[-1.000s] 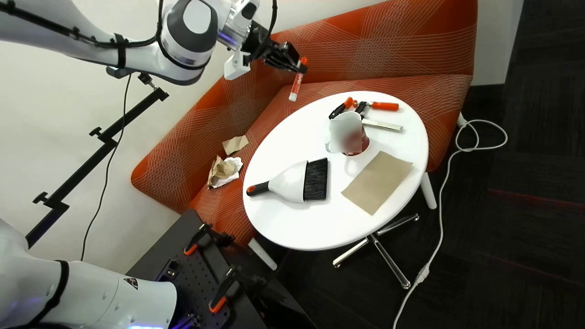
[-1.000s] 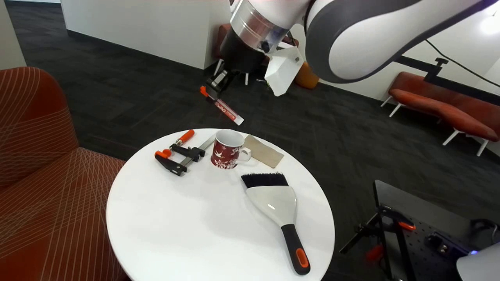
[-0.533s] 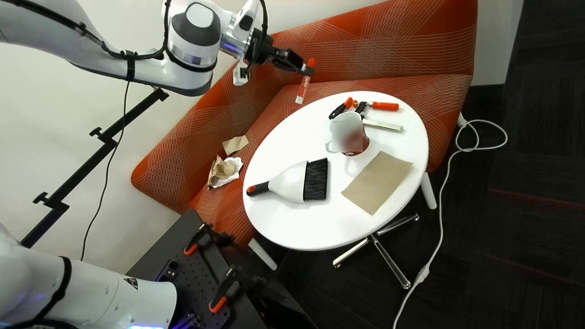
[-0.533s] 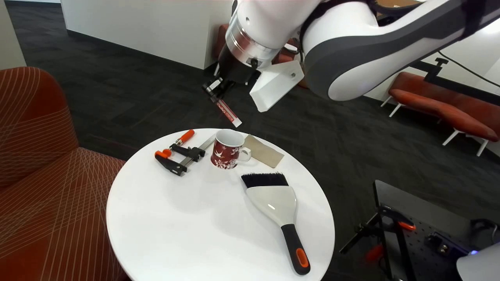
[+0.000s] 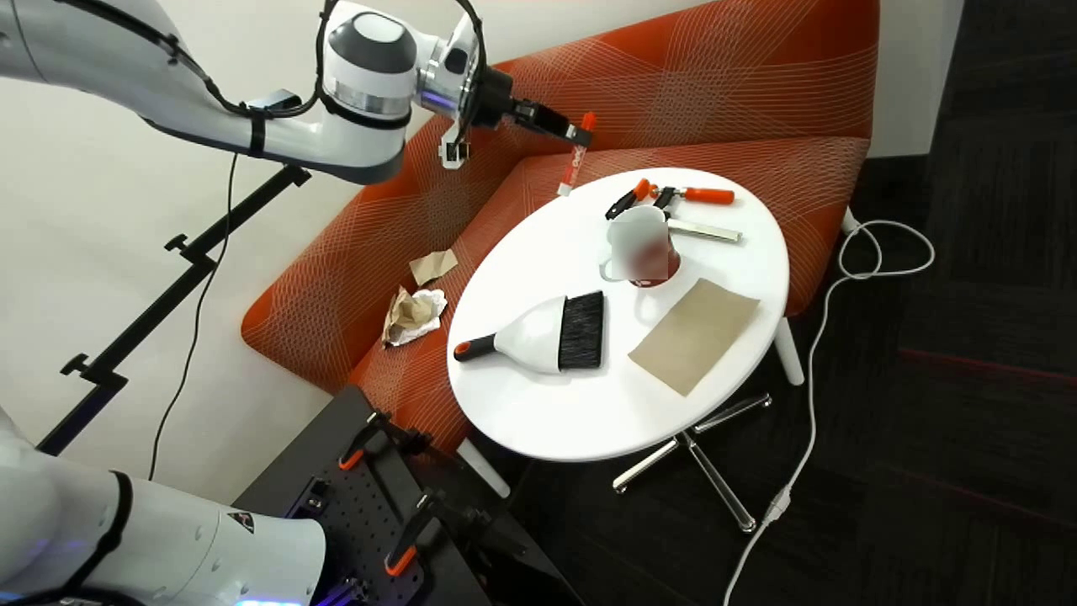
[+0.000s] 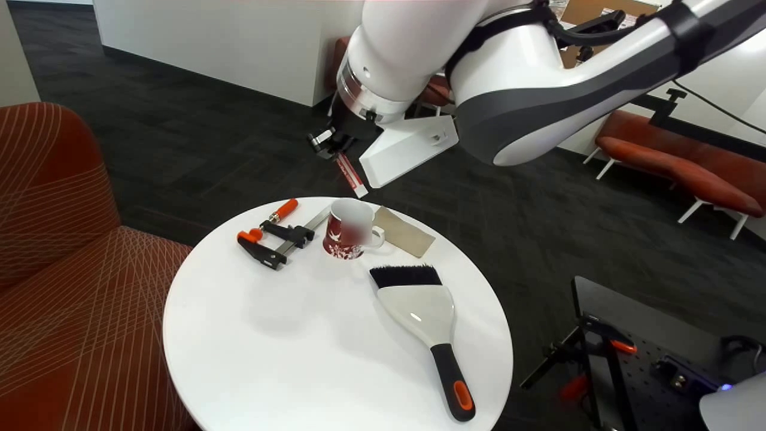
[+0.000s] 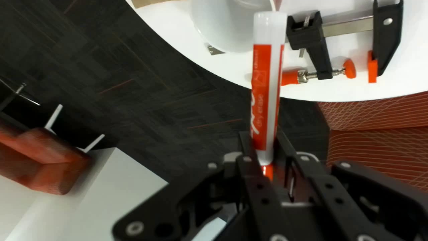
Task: Put the marker in the mug
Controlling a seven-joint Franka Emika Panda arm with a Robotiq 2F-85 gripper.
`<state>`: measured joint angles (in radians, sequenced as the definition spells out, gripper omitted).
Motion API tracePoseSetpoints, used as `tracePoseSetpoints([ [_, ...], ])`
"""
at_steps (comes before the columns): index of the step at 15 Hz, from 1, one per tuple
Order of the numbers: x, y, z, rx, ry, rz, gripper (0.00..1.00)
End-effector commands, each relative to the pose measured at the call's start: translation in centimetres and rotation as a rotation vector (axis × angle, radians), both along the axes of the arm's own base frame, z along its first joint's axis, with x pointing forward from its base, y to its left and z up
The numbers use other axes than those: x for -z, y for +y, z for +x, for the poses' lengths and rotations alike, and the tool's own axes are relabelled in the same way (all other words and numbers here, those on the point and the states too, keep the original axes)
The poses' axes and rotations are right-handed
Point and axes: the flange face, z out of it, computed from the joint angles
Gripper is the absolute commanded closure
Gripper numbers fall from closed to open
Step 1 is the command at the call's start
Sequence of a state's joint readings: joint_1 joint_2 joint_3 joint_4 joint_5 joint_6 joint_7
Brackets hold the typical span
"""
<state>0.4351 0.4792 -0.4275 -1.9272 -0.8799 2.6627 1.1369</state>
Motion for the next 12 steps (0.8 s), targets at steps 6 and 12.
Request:
tracePoseSetpoints([
  [6,2.1,-1.7,2.7,0.277,-0.12,-0.082,0.95],
  [12,4.8,-2.3,3.8,0.424,-0.238,-0.158,0.95],
])
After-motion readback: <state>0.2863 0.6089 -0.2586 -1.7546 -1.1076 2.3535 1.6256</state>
